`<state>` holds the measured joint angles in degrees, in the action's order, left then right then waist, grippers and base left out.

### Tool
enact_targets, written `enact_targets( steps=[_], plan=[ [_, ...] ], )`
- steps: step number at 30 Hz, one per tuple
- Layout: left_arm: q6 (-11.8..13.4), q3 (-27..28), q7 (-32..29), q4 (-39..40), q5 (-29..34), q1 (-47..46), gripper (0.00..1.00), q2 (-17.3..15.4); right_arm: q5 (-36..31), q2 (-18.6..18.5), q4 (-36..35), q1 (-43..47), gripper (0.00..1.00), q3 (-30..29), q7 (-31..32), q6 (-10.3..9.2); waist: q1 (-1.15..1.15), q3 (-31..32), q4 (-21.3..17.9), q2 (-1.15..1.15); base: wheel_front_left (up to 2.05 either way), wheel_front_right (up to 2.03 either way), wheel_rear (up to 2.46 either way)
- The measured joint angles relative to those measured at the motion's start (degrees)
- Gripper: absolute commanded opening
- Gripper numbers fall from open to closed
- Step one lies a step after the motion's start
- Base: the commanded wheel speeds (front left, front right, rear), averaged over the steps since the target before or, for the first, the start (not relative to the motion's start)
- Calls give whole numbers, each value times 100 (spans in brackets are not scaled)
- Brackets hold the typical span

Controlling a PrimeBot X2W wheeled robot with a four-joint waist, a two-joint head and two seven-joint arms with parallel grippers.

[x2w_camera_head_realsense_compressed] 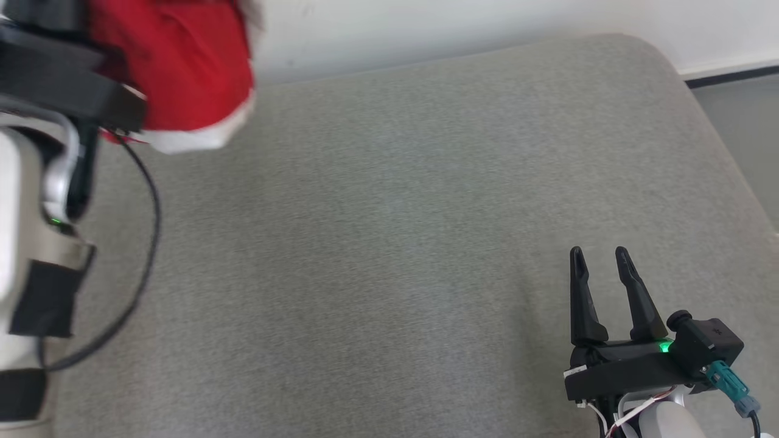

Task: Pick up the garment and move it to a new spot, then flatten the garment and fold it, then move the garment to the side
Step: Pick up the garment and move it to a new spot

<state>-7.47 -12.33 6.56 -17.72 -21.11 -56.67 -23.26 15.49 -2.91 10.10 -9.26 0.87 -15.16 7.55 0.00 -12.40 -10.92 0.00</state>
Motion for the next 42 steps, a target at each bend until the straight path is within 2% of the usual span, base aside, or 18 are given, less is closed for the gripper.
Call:
enact_targets(
  steps=[11,17,27,28,29,30,37,42],
  plan=[
    [7,-577,247,-45,-57,879,0,593,25,0,11,31,100,12,0,0,0,16,-546,0,0,0,0],
    [5,-1015,403,-387,-185,1591,0,964,-58,-1,24,75,100,8,0,0,0,74,-508,0,0,0,0],
    [-3,-1671,700,-1644,-408,2458,0,1447,-89,2,38,20,100,247,0,0,0,144,-465,0,0,0,0],
    [-3,-1708,717,-1720,-414,2477,24,1474,-90,2,34,30,100,256,0,0,0,158,-463,0,0,0,0],
    [-3,-1725,751,-1771,-430,2481,55,1503,-97,1,33,46,100,260,0,0,0,174,-459,0,0,0,0],
    [-3,-1741,759,-1792,-460,2481,100,1521,-97,2,34,62,100,255,0,0,0,190,-451,0,0,0,0],
    [8,-1601,831,-1347,-489,2482,100,1518,-218,2,8,209,100,131,0,0,0,362,-297,0,0,0,0],
    [160,-1292,832,-748,-238,2703,100,1310,-296,2,-10,347,100,56,0,0,0,502,-86,-1,0,0,0]
  ],
)
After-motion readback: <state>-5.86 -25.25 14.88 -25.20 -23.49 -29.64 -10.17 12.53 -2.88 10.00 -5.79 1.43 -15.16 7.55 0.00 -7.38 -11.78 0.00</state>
